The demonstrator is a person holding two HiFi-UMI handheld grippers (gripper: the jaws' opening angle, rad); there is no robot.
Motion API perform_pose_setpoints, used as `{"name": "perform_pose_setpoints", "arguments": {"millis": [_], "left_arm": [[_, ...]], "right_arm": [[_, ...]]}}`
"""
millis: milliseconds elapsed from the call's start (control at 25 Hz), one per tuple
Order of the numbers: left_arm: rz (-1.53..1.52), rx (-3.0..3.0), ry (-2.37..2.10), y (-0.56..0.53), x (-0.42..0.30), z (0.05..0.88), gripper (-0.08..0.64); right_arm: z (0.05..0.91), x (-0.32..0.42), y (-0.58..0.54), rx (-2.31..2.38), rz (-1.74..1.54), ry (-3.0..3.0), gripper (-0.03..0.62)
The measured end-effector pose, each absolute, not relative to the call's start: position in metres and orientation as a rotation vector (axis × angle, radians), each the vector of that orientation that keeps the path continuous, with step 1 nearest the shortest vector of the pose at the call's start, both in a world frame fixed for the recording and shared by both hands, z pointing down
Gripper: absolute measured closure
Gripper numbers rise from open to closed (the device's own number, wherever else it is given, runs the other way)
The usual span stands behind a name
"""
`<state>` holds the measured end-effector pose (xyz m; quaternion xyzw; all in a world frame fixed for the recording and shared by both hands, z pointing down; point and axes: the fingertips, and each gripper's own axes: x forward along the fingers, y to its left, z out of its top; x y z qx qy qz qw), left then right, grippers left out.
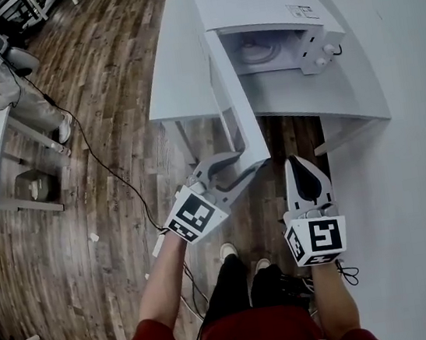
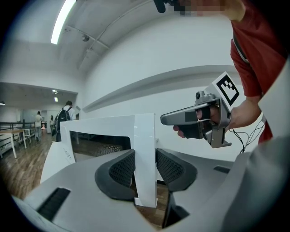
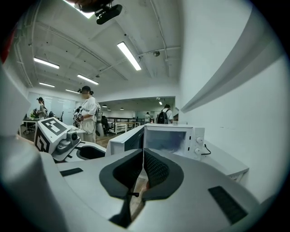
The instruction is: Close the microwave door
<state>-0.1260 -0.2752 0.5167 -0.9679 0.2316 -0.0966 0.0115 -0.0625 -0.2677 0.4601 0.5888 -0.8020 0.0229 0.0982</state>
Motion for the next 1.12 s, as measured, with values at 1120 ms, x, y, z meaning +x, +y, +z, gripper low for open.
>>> {"name": "perform_pose_setpoints", "arguments": {"millis": [1120], "left_arm": [[-0.309,-2.953,1.105,-0.346,0.033,0.515,0.413]], "right_arm": [[0.448,0.108,-0.35,1.809,0.082,-2.415,0.565]]}}
